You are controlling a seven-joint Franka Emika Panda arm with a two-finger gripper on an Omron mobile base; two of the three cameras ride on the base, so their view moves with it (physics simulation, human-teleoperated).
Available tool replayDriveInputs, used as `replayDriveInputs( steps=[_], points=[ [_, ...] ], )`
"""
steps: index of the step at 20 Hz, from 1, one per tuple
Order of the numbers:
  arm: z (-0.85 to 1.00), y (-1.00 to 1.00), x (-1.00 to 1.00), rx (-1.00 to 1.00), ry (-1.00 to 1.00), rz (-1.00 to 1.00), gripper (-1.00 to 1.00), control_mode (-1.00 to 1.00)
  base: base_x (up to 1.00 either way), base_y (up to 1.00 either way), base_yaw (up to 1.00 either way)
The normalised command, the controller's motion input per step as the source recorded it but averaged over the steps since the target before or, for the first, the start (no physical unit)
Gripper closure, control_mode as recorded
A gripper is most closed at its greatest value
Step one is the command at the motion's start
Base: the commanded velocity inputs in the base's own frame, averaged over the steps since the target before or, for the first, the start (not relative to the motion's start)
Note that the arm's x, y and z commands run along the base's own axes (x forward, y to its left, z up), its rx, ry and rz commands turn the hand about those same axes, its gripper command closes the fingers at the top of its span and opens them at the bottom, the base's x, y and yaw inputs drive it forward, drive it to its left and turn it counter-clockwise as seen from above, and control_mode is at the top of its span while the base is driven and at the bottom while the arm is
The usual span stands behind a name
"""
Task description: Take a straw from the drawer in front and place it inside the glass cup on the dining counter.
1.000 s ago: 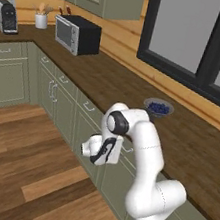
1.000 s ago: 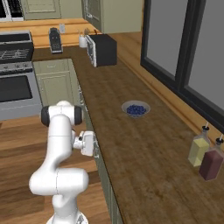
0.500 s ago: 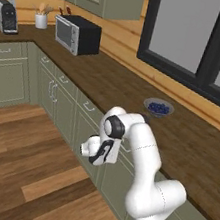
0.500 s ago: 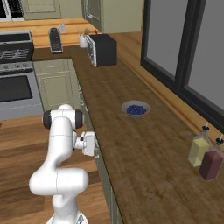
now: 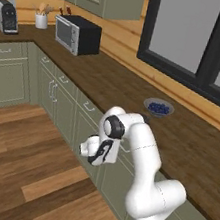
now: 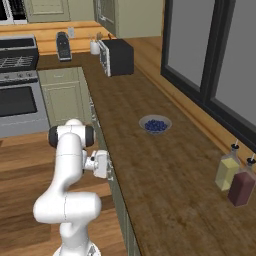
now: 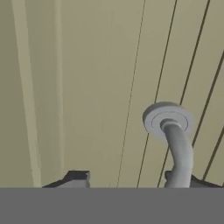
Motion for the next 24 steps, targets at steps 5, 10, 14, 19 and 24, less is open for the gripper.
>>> replayDriveInputs(
  steps=[5, 10, 14, 19, 24],
  points=[
    [0.0, 0.26, -0.42, 0.0, 0.0, 0.0, 1.0, -1.0, 0.0, 0.0, 0.0],
    [0.02, 0.7, -0.54, 0.0, 0.0, 0.0, 1.0, -1.0, 0.0, 0.0, 0.0],
    [0.11, 0.95, -0.66, 0.02, 0.0, 0.0, 1.0, -1.0, 0.0, 0.0, 0.0],
    [0.16, 1.0, -0.69, 0.03, 0.0, 0.0, 1.0, -1.0, 0.0, 0.0, 0.0],
    [0.15, 1.0, -0.67, 0.04, 0.0, 0.0, 1.0, -1.0, 0.0, 0.0, 0.0]
  ],
)
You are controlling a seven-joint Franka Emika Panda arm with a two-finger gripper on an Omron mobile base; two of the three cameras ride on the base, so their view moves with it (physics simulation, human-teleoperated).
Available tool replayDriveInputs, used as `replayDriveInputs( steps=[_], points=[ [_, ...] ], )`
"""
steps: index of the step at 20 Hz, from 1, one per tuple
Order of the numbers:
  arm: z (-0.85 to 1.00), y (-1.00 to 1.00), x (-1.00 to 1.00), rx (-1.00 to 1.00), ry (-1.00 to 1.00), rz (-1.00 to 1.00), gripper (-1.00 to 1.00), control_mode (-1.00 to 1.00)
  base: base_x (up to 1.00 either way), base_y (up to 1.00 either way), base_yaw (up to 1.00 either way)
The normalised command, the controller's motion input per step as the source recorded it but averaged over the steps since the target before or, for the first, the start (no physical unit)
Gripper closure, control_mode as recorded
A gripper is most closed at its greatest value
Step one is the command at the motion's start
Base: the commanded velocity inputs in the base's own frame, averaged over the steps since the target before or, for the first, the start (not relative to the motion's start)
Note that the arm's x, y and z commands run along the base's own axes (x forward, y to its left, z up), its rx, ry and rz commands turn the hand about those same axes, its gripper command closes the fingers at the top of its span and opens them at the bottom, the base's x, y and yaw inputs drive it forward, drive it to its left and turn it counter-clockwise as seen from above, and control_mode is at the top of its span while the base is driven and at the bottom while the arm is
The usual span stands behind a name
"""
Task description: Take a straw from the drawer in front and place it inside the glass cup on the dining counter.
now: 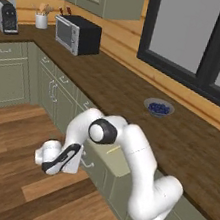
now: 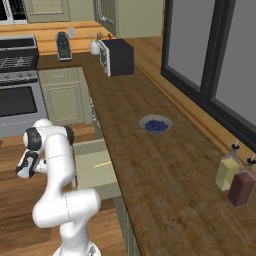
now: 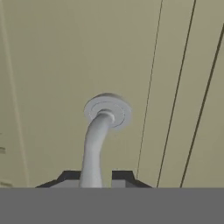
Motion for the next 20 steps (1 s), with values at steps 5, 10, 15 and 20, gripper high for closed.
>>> replayDriveInputs(
  steps=[5, 10, 15, 20],
  points=[
    [0.19, 0.53, -0.63, 0.14, 0.0, 0.0, -1.0, -1.0, 0.0, 0.0, 0.0],
    [0.39, 0.0, -0.64, 0.42, 0.04, 0.02, -1.0, -1.0, 0.0, 0.0, 0.0],
    [0.67, 0.0, -0.74, 0.56, 0.06, 0.07, -1.0, -1.0, 0.0, 0.0, 0.0],
    [1.0, -0.08, -0.86, 0.56, -0.02, 0.07, -1.0, -1.0, 0.0, 0.0, 0.0]
  ],
)
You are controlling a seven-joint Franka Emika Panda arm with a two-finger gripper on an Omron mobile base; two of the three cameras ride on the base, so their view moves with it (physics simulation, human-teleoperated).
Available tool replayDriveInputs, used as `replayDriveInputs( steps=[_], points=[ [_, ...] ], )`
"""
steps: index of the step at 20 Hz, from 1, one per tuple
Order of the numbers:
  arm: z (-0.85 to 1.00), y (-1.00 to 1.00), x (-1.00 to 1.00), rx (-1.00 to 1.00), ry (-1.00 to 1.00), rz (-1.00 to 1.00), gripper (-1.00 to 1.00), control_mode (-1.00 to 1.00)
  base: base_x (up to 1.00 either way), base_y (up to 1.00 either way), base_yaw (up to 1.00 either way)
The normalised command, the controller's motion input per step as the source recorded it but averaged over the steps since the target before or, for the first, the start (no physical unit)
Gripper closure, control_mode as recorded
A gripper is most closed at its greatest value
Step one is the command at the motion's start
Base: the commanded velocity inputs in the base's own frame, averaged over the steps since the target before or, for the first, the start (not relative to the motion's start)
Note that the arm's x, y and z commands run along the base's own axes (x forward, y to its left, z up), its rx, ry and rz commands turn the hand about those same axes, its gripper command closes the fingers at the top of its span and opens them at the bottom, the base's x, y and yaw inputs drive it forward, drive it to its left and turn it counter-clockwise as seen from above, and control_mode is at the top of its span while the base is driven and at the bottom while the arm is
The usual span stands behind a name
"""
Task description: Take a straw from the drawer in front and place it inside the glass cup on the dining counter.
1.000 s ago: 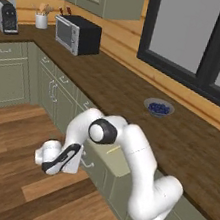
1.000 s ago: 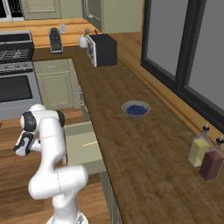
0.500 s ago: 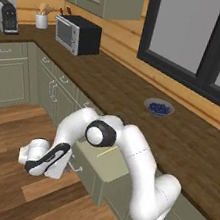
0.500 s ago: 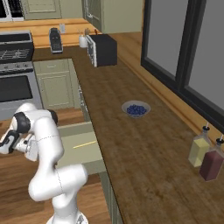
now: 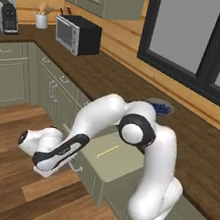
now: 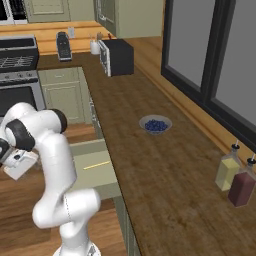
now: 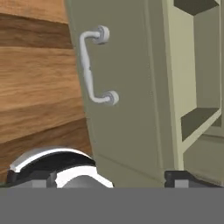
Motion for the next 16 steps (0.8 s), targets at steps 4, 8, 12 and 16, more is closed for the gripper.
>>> replayDriveInputs(
  steps=[4, 8, 12, 16],
  points=[
    [1.0, -0.45, -0.46, 0.48, -0.1, 0.01, -1.0, -1.0, 0.0, 0.0, 0.0],
    [1.0, -0.62, -0.07, 0.37, -0.11, 0.0, -1.0, -1.0, 0.0, 0.0, 0.0],
    [1.0, -0.64, 0.15, 0.27, 0.0, -0.02, -1.0, -1.0, 0.0, 0.0, 0.0],
    [0.73, -0.47, 0.44, 0.13, 0.06, -0.09, -1.0, -1.0, 0.0, 0.0, 0.0]
  ],
)
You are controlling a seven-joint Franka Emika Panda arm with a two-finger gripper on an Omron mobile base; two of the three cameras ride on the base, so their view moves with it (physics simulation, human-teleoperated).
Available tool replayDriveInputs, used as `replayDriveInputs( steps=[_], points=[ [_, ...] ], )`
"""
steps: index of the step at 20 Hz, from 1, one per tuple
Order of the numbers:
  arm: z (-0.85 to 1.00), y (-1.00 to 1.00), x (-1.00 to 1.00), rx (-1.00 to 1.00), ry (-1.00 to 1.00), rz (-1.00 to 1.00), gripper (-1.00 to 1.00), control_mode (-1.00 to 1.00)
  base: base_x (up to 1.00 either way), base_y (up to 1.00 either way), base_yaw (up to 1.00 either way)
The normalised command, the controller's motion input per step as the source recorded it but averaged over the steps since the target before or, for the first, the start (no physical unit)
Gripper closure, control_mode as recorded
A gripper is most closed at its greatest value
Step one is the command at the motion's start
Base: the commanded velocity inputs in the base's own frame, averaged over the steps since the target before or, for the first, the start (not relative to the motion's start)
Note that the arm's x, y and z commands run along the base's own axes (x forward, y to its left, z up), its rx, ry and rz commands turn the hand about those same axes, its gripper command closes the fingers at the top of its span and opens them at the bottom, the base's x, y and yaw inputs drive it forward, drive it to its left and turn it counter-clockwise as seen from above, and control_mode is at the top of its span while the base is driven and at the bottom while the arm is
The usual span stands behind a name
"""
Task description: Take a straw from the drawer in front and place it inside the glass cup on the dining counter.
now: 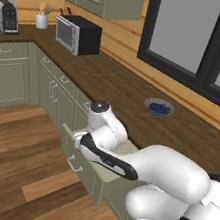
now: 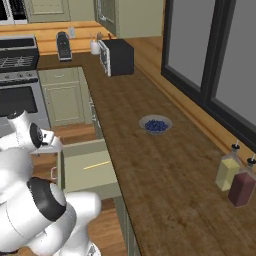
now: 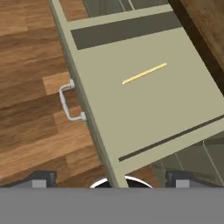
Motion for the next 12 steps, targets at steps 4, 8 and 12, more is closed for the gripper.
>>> replayDriveInputs(
  steps=[4, 8, 12],
  points=[
    [0.19, -0.39, 0.63, 0.01, 0.13, -0.11, -1.0, -1.0, 0.0, 0.0, 0.0],
    [-0.04, -0.23, 0.74, 0.0, 0.09, -0.09, -1.0, -1.0, 0.0, 0.0, 0.0],
    [-0.3, -0.01, 0.73, -0.01, 0.05, -0.08, -1.0, -1.0, 0.0, 0.0, 0.0]
  ],
)
